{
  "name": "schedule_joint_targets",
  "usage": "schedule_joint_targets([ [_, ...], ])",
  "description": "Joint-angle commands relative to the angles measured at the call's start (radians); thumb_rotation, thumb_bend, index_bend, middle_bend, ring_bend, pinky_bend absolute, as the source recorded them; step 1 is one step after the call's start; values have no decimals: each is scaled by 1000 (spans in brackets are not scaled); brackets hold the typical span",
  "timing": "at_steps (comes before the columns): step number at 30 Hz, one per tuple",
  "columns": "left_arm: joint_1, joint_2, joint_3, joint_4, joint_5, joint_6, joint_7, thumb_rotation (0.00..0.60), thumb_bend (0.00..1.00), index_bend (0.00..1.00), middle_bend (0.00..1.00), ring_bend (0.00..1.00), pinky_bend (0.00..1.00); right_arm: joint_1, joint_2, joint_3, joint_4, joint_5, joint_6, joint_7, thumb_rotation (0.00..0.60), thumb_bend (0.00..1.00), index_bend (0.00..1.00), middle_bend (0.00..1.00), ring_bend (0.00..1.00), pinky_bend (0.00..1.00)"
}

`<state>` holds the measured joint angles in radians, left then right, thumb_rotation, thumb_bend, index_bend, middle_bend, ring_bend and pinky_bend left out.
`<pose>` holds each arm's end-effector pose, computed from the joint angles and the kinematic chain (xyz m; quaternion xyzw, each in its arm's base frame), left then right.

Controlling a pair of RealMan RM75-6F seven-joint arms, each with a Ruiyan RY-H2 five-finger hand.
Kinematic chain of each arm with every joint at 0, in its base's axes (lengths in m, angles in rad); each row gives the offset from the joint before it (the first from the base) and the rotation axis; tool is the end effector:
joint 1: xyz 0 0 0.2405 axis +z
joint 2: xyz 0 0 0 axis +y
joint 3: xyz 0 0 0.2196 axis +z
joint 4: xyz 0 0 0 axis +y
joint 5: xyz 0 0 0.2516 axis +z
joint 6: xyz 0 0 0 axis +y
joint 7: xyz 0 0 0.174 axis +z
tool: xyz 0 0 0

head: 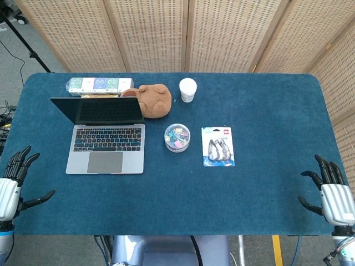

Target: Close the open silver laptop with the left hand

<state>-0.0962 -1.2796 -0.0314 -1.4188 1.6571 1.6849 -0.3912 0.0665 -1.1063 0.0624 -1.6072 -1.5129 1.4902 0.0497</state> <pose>-0.2761 0.2069 0.0931 -0.5386 -0.4024 -0.5677 0.4751 -0.2974 -0.2096 0.1115 0.5841 -0.3946 0.4020 0.5844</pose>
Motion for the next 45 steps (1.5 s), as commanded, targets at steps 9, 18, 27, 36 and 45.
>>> schedule_joint_targets([
  [9,0,0,0,-2,0,0,2,600,0,146,0,0,26,0,0,-1,2,-1,0,3,600,228,305,0,0,0],
  [18,-2,5,3,-11,-5,-14,-1,600,0,146,0,0,26,-1,1,-2,1,-5,2,1,600,228,305,0,0,0],
  [27,-39,75,-16,-83,-17,-64,-48,600,0,146,0,8,26,2,1,-1,2,-1,-3,3,600,228,306,0,0,0],
  [36,-129,224,-89,-214,-45,-156,-41,600,0,139,0,9,26,2,1,-5,-1,-10,-2,0,600,227,306,0,0,0],
  [45,-261,402,-145,-298,-140,-407,-217,600,0,137,0,10,26,3,1,-10,-1,-21,-3,1,600,227,306,0,0,0],
])
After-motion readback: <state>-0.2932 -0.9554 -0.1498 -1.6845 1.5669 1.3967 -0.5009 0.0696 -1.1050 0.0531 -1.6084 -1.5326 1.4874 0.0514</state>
